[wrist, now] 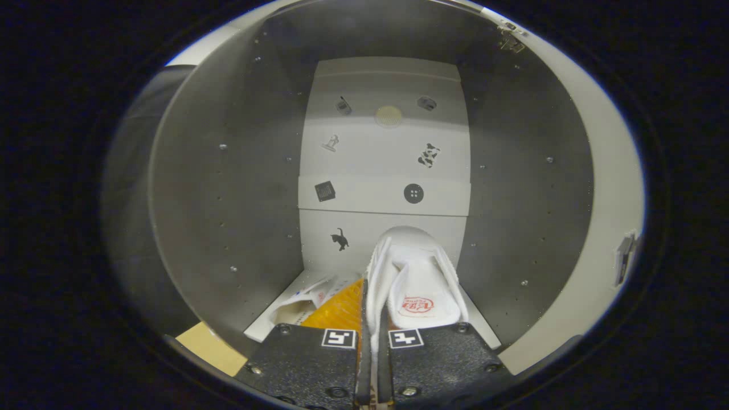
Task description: Open the shoe cabinet door, grab the shoes and put them into the shoe cabinet, then close the shoe cabinet door.
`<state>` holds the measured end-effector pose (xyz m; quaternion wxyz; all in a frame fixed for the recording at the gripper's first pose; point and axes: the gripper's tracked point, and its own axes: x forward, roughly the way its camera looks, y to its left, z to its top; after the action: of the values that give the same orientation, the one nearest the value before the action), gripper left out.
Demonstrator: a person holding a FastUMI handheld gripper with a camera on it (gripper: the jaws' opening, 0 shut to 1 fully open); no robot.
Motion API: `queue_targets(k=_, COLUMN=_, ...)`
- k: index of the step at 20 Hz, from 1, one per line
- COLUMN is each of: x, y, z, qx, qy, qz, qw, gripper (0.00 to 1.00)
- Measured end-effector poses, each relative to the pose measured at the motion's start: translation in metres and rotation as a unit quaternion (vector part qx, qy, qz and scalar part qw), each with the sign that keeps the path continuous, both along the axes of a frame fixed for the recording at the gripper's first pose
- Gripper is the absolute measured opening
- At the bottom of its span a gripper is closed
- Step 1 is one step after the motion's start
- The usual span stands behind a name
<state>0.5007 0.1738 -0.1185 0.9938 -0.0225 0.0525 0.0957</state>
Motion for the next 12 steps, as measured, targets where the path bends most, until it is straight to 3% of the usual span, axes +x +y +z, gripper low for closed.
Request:
queue_targets(k=5, x=0.057, y=-0.01, z=-0.011, qx=-0.009, qy=0.012, qz=-0.018, qw=1.0, gripper=0.08)
queue_targets(k=12, x=0.089, y=0.0, z=-0.042, qx=-0.014, qy=0.05, qz=-0.016, qw=0.999, gripper=0.08)
